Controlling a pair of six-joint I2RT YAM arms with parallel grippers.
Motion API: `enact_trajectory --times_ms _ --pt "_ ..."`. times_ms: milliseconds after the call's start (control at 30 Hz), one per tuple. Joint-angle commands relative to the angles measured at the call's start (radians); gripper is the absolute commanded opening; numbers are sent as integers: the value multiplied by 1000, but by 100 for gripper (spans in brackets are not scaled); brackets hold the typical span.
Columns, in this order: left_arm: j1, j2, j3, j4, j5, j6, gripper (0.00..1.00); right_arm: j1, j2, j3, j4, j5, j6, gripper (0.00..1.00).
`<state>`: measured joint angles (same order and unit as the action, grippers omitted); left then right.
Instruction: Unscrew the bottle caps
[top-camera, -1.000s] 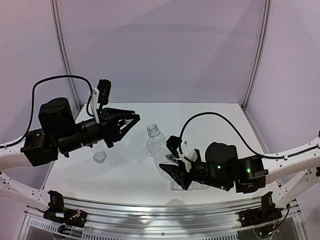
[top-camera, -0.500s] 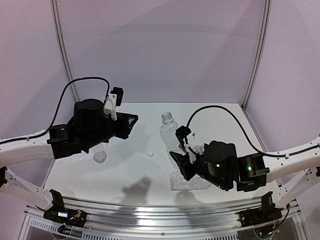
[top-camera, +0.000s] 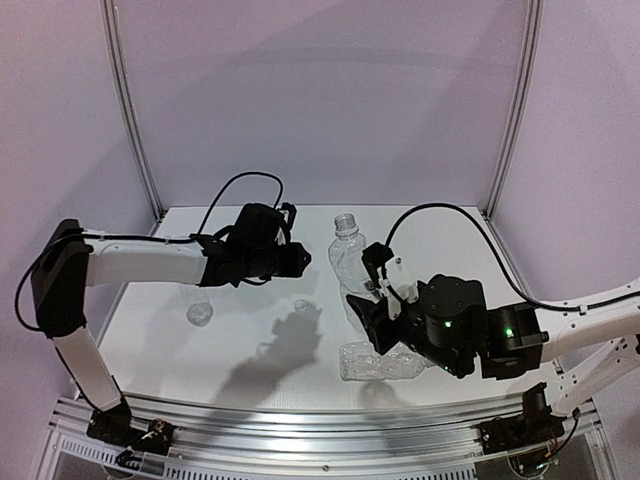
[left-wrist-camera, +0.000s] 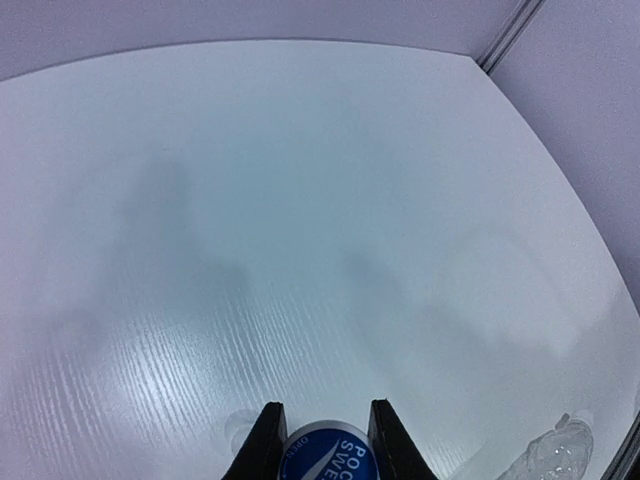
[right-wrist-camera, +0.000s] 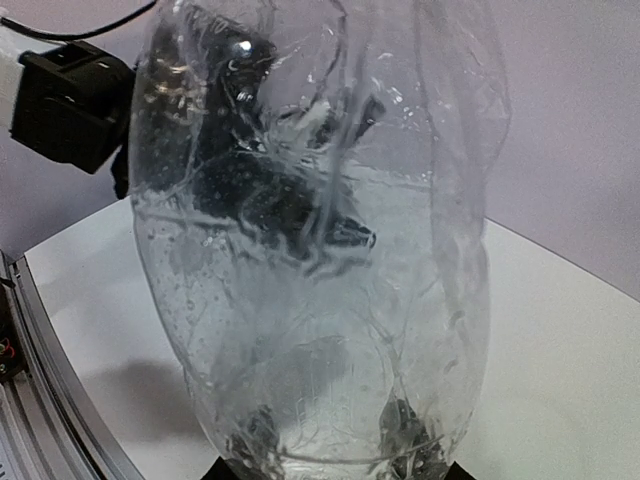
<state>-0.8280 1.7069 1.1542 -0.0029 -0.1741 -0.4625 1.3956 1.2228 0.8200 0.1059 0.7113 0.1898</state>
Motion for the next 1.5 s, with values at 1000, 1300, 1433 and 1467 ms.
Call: enact_trajectory --times_ms 1000,1300,1433,1467 --pt "33 330 260 -206 30 -29 45 -16 -11 -9 -12 -12 3 38" --pt "33 117 95 -95 104 34 56 -36 -39 -34 4 -73 24 38" --pt "33 -73 -27 -41 132 46 62 -61 -68 -55 15 -148 50 39" --pt "33 -108 -54 -18 153 49 65 -66 -74 -61 21 -170 51 39"
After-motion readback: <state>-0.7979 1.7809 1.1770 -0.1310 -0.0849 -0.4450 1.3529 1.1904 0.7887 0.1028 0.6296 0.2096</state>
